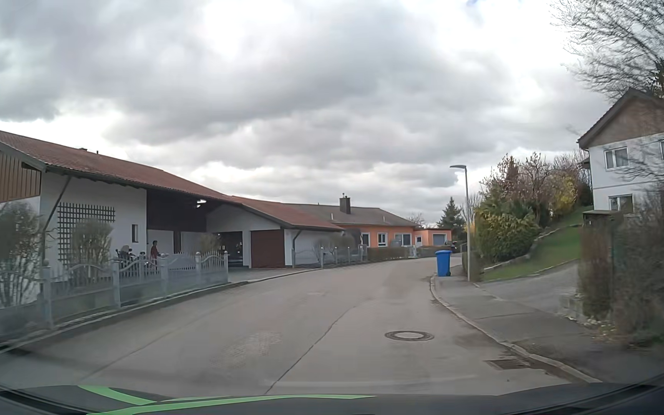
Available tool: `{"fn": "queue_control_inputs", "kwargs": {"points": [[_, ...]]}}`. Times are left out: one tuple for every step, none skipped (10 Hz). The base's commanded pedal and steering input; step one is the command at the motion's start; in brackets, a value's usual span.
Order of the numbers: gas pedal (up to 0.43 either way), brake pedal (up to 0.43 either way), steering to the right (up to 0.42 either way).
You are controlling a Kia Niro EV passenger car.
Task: Follow the waypoints while adhering to traffic rules and regulations
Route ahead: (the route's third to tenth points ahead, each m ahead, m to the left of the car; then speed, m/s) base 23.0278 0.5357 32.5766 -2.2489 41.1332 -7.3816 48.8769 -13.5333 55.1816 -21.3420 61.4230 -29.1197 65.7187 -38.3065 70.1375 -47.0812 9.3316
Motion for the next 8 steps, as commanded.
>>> {"fn": "queue_control_inputs", "kwargs": {"points": [[0.059,0.0,0.021],[0.059,0.0,0.022],[0.059,0.0,0.024],[0.059,0.0,0.028],[0.059,0.0,0.031],[0.059,0.0,0.034],[0.059,0.0,0.038],[0.059,0.0,0.045]]}}
